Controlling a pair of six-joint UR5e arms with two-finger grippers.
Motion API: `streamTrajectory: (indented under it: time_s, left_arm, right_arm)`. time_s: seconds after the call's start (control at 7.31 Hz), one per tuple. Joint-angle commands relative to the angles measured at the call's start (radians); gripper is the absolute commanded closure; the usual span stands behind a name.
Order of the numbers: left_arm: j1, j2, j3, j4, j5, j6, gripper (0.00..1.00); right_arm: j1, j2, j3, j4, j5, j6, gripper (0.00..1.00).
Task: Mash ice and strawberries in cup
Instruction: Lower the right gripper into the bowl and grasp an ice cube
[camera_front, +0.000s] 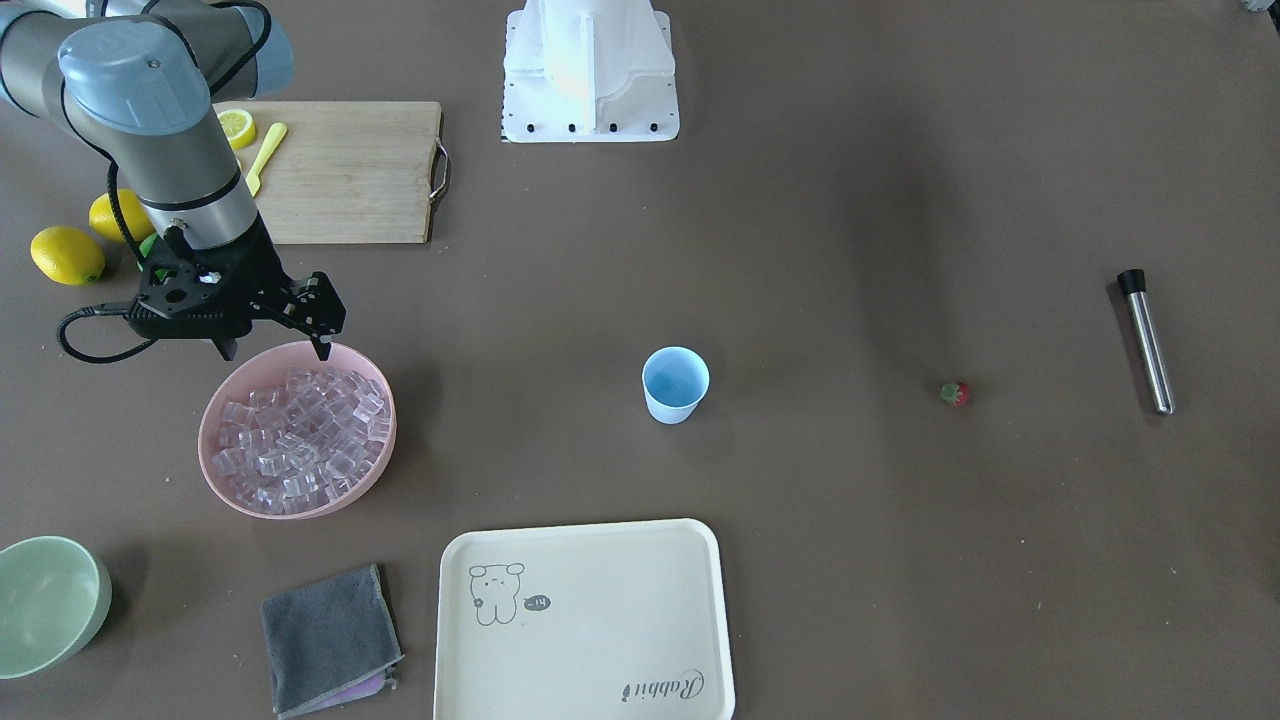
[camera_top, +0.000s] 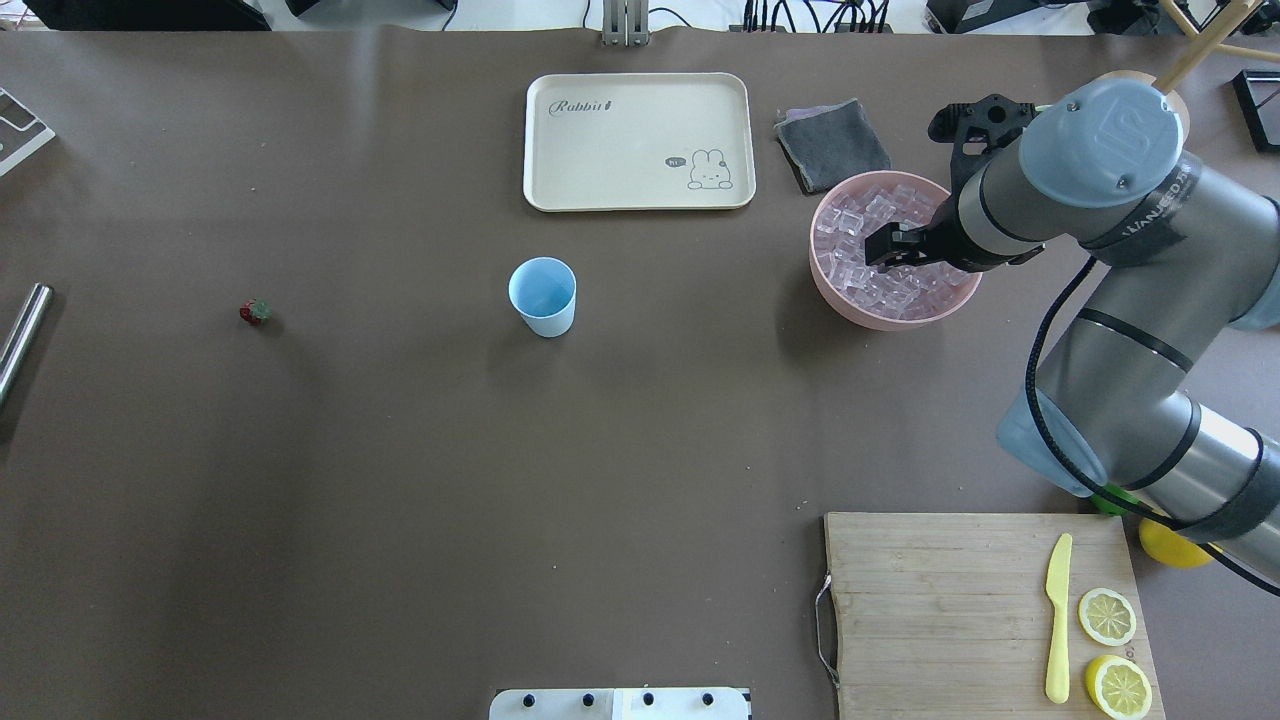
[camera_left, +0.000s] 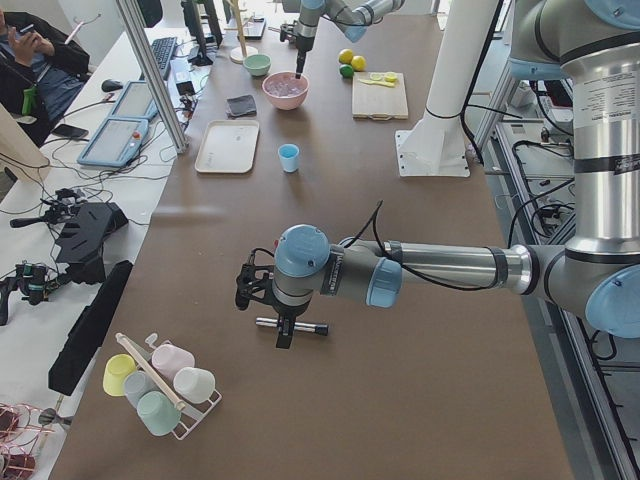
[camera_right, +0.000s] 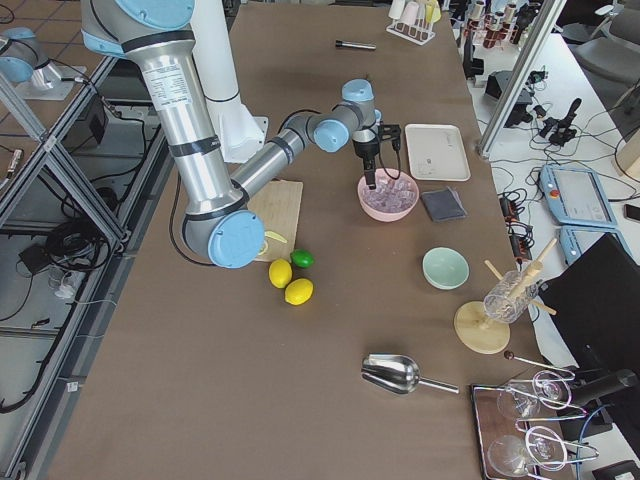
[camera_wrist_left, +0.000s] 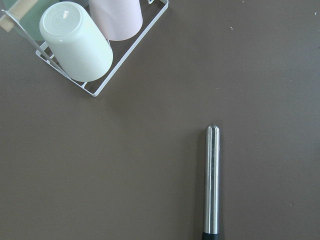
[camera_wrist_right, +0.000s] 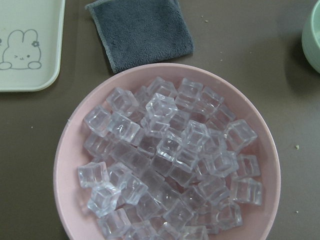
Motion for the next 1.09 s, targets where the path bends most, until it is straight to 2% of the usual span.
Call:
streamTrajectory:
  time_s: [0.0,0.27,0.41,0.55,0.68,0.96]
  left_arm:
    - [0.000,0.003,-0.010,0.000,0.000,-0.001,0.01]
    - [0.000,0.003,-0.010,-0.002,-0.002,-0.001,0.01]
    - [0.000,0.003,-0.019,0.000,0.000,-0.003,0.01]
    - [0.000,0.005,-0.017,0.000,0.000,-0.003,0.01]
    - [0.000,0.005,-0.017,0.000,0.000,-0.003,0.01]
    - [0.000,0.005,-0.014,-0.002,-0.002,-0.003,0.01]
  right_arm:
    - [-0.012,0.032,-0.031,0.005,-0.039,0.022,0.03]
    - [-0.032,0.042,-0.066,0.010,-0.103,-0.256,0.00]
    - [-0.021,0.041,-0.103,0.063,-0.105,-0.392,0.00]
    - [-0.016,0.052,-0.174,0.203,-0.104,-0.518,0.00]
    - [-0.006,0.055,-0.215,0.241,-0.095,-0.548,0.00]
    - [0.023,0.125,-0.285,0.238,-0.064,-0.768,0.00]
